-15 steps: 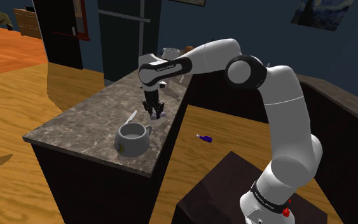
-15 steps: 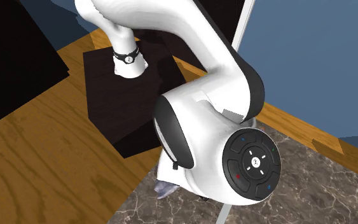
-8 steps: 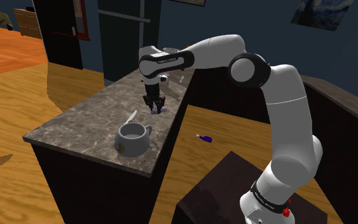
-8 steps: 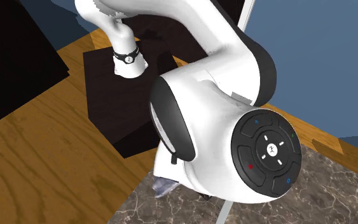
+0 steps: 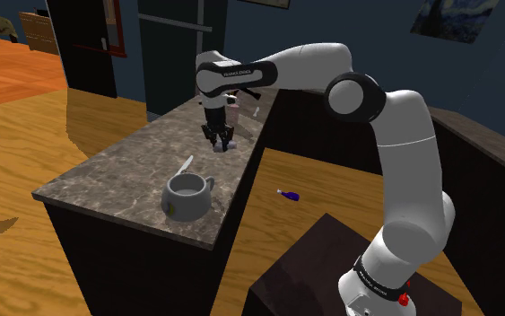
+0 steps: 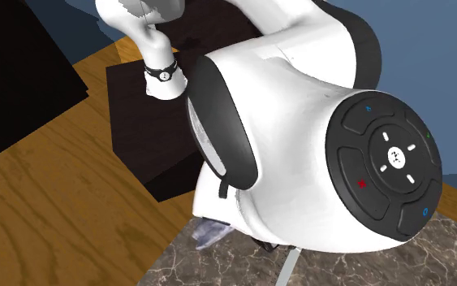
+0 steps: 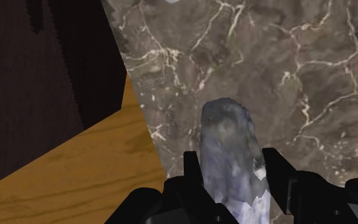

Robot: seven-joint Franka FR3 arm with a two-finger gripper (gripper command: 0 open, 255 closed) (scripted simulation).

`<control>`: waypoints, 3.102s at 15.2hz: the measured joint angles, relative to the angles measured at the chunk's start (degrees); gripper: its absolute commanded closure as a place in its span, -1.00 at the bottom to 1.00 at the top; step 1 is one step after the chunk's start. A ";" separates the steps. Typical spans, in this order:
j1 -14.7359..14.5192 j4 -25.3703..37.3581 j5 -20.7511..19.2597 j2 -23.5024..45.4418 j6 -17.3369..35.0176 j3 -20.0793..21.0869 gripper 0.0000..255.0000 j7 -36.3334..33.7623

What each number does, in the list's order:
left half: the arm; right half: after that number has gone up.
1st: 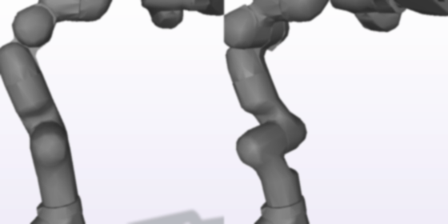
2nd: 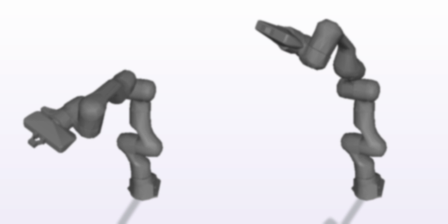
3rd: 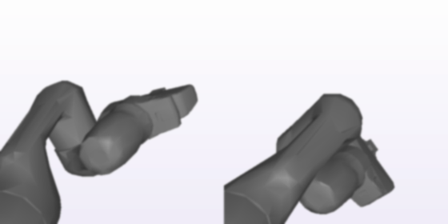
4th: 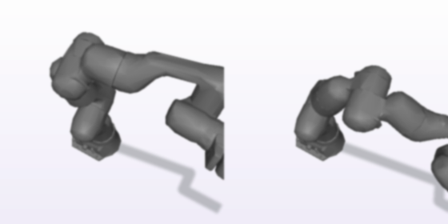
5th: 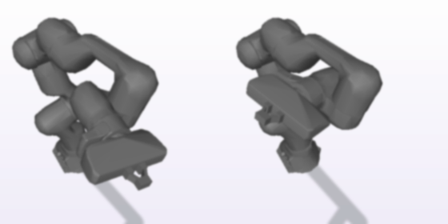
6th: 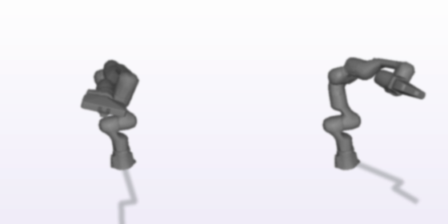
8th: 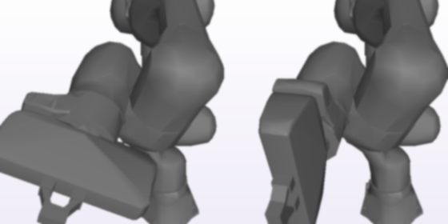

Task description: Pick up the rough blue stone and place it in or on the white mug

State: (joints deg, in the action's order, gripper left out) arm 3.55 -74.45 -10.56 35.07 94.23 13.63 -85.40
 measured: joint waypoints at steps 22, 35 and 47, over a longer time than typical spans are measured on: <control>-6.45 -1.05 2.31 -6.42 -5.83 3.48 1.00 -9.02; -12.56 -7.12 3.54 -7.53 -1.15 6.44 1.00 -18.60; -12.43 -11.66 3.04 -6.20 4.68 6.16 1.00 -18.89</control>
State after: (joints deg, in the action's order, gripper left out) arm -8.88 -86.11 -7.52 28.87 98.91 19.79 -104.29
